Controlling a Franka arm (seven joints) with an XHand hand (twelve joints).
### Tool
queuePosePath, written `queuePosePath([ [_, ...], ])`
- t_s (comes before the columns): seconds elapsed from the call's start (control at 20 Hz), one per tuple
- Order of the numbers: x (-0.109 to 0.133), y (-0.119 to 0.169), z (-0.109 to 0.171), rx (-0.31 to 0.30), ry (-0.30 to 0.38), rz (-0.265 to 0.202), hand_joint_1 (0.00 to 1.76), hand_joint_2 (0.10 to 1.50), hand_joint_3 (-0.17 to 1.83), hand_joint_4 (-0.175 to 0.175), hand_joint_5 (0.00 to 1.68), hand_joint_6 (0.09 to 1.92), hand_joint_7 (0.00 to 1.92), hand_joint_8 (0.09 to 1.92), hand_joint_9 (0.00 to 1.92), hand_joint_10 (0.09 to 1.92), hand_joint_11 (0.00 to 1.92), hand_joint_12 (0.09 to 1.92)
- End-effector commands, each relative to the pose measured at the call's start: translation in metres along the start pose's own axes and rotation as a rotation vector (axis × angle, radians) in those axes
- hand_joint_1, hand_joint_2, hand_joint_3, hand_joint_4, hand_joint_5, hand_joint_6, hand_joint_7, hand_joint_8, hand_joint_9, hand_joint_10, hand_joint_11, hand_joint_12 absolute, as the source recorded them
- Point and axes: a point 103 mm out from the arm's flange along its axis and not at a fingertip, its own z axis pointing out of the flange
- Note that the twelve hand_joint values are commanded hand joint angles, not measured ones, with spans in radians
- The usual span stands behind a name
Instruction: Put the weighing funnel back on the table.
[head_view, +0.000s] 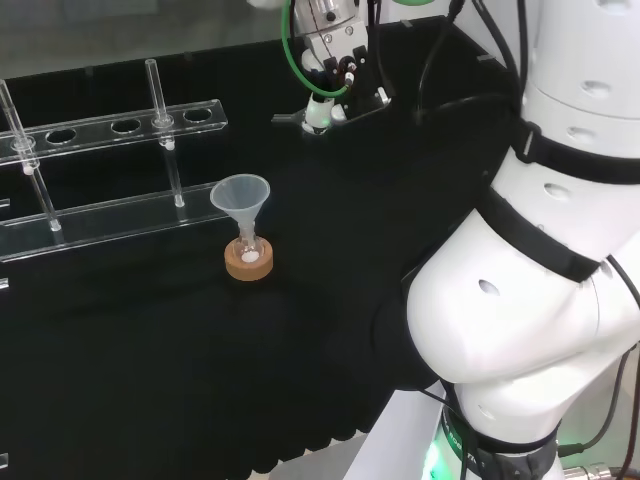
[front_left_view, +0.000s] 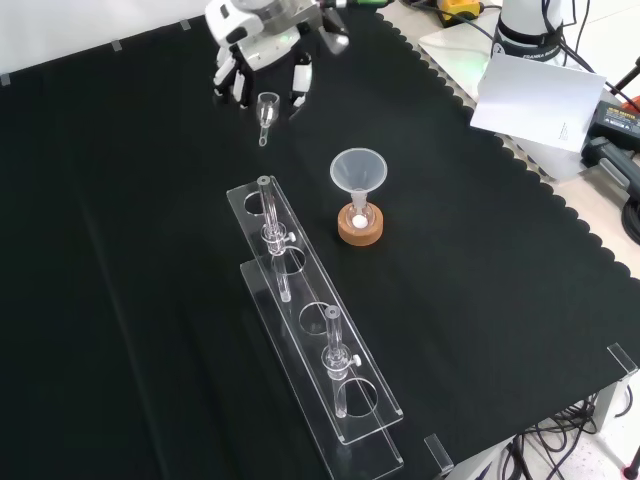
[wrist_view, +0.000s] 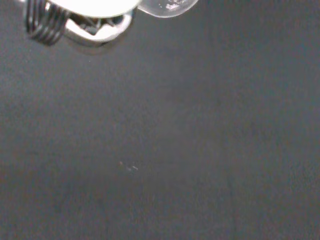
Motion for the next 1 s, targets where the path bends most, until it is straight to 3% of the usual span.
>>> queuePosePath([
  [0.05,-0.003,0.055,0.041,0.011,0.013,-0.036,1.12,0.7,0.57,0.175,1.28,0.63,0.47,0.69,0.84,0.4,0.72,1.09],
  [0.45,0.005,0.078,0.061,0.039,0.034,-0.067,1.12,0.7,0.58,0.175,1.28,0.63,0.47,0.69,0.83,0.4,0.72,1.09],
  [1.0,0.026,0.098,0.08,0.056,0.002,-0.094,1.12,0.7,0.58,0.175,1.27,0.64,0.47,0.69,0.83,0.41,0.72,1.09],
])
